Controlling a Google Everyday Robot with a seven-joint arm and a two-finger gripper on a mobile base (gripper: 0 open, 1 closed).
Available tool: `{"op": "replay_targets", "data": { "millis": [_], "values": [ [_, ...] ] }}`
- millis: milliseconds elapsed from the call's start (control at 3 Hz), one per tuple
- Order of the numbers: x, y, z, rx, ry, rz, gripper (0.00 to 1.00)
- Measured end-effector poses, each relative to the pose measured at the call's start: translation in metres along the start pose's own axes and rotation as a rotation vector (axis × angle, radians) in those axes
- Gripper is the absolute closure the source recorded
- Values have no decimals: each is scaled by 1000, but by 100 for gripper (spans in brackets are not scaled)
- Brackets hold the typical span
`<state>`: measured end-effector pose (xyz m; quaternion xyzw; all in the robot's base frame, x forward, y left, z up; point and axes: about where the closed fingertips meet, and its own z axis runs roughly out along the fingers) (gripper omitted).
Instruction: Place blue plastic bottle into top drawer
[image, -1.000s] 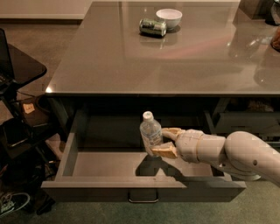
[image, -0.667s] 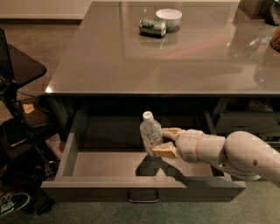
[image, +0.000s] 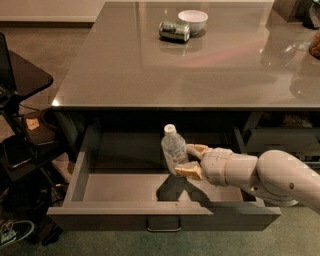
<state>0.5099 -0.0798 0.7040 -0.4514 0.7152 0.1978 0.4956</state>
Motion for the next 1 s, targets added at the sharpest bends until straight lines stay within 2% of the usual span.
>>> {"op": "replay_targets", "data": {
  "millis": [333, 667, 1000],
  "values": [
    [0, 0, 0, 0, 0, 0, 11],
    [0, 0, 0, 0, 0, 0, 0],
    [0, 0, 0, 0, 0, 0, 0]
  ]
}}
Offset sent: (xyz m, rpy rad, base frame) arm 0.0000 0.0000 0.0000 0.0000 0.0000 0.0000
